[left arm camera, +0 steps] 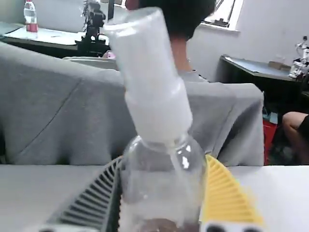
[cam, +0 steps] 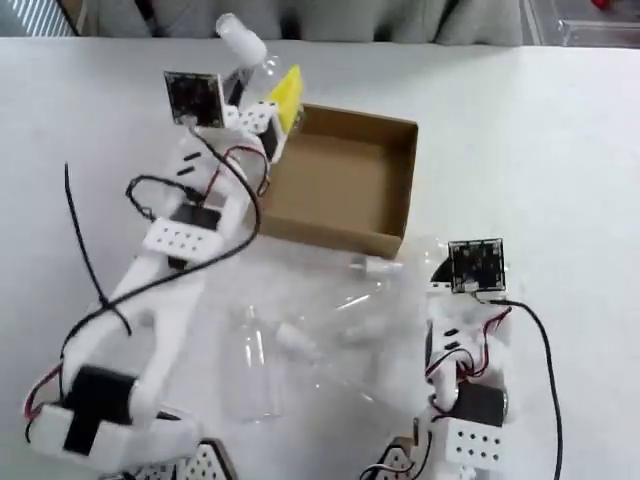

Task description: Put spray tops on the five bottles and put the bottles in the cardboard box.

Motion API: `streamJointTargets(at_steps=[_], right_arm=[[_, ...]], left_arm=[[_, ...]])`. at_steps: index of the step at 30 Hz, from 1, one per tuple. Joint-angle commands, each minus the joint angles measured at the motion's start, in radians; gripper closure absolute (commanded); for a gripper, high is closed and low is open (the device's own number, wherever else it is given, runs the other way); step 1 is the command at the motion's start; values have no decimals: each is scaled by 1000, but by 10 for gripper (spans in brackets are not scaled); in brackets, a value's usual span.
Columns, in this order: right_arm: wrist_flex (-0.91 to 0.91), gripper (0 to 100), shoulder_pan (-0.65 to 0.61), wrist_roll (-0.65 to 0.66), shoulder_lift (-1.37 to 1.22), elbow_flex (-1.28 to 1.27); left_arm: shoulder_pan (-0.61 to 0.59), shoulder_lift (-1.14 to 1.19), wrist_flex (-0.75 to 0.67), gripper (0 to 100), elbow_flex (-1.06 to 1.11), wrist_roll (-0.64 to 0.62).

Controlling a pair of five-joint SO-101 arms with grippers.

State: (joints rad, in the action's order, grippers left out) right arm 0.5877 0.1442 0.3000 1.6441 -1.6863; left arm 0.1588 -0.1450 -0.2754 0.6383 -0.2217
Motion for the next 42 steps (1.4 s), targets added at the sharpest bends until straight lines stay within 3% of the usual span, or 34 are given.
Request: streamJointTargets(at_steps=[1, 11, 28, 42], right_arm=[[-13, 982, 8, -11, -7, -9], [7, 982, 8, -5, -7, -9], [5, 982, 8, -5, -7, -9], [4, 982, 8, -5, -5, -9]], left_arm=[[-22, 145, -40, 976, -190, 11], [-7, 455, -40, 976, -388, 12], [12, 699, -38, 976, -557, 12], [10, 740, -41, 972, -563, 28]])
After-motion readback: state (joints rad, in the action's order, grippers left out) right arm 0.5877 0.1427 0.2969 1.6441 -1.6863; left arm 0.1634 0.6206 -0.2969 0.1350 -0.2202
